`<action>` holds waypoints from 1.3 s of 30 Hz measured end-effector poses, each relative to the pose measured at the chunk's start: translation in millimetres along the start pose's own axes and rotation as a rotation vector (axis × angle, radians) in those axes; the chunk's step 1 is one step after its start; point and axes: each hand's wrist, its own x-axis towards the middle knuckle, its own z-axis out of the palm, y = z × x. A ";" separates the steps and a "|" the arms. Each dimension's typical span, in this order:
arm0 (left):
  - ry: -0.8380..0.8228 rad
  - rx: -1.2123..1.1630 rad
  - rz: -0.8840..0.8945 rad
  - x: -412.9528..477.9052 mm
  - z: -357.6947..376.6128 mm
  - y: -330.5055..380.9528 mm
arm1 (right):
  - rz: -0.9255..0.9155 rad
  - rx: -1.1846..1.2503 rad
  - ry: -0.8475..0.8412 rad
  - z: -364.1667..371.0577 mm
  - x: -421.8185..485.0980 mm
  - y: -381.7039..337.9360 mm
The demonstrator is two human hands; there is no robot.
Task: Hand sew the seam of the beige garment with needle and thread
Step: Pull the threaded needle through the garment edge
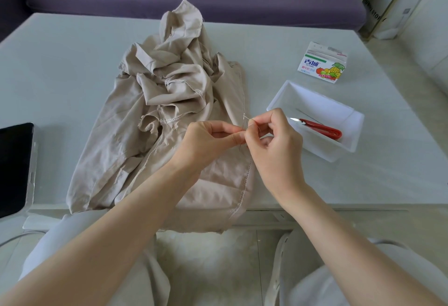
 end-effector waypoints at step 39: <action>0.040 0.051 0.057 5.0 -1.8 -6.2 | -0.010 -0.021 -0.034 -1.9 -0.3 -1.2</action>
